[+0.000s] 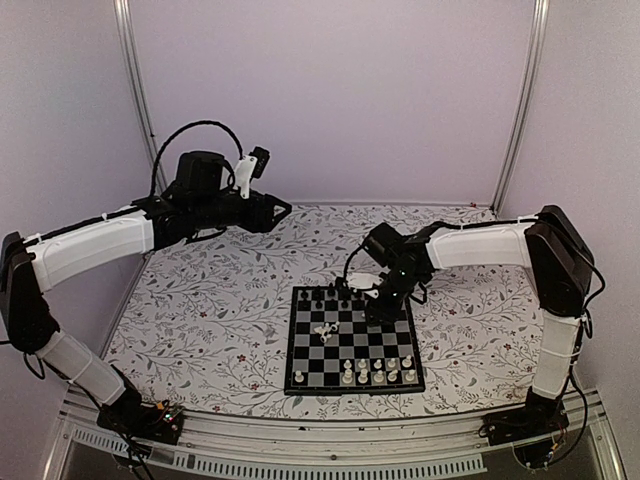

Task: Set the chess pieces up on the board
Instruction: Pick up the chess piece from the chessboard.

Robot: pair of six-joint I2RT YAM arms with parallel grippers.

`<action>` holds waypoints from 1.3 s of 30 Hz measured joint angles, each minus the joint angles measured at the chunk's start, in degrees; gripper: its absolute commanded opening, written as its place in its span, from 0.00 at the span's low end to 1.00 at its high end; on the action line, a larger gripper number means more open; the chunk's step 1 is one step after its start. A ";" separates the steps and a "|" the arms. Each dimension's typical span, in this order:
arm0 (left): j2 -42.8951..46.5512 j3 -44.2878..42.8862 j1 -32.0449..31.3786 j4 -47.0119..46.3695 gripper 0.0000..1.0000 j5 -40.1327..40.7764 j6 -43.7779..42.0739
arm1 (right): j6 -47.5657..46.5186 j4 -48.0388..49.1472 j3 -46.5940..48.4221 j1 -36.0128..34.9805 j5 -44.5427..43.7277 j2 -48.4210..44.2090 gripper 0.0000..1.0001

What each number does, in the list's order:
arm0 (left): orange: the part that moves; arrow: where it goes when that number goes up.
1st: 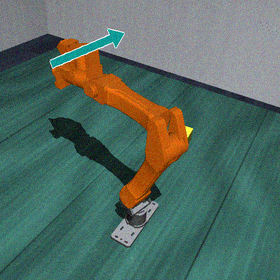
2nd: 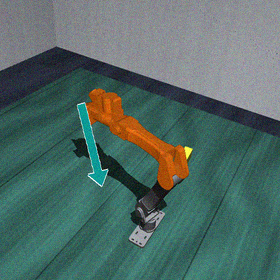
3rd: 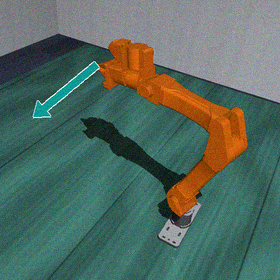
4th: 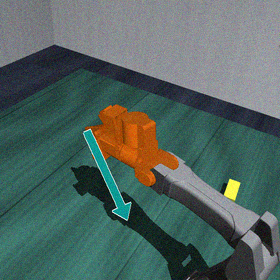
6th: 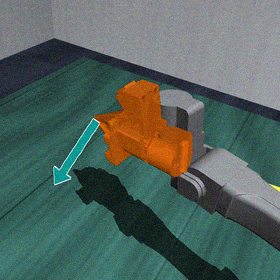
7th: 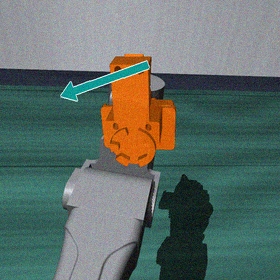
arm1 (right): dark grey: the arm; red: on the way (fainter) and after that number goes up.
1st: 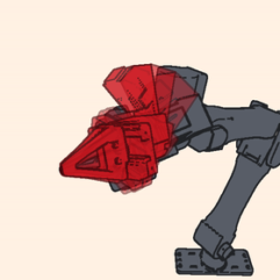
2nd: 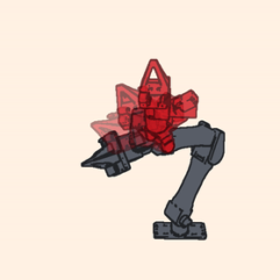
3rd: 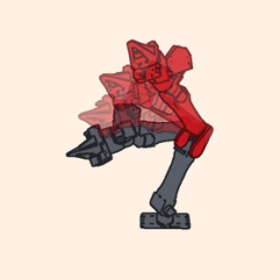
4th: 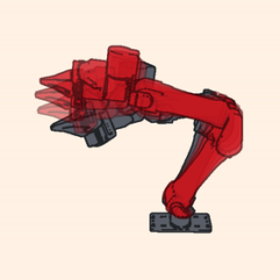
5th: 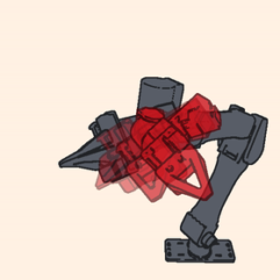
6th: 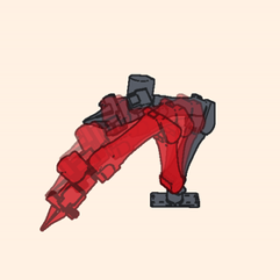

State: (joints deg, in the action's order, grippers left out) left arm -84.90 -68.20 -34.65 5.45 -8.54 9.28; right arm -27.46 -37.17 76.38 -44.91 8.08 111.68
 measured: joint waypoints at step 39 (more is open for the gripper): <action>-2.99 -1.95 -0.02 1.25 0.60 -0.48 2.25 | -0.83 -0.94 0.15 2.60 10.47 -5.29 0.07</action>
State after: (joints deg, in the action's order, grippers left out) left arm -87.90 -70.15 -34.68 6.70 -9.02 11.53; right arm -28.29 -38.11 76.53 -42.30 18.55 106.39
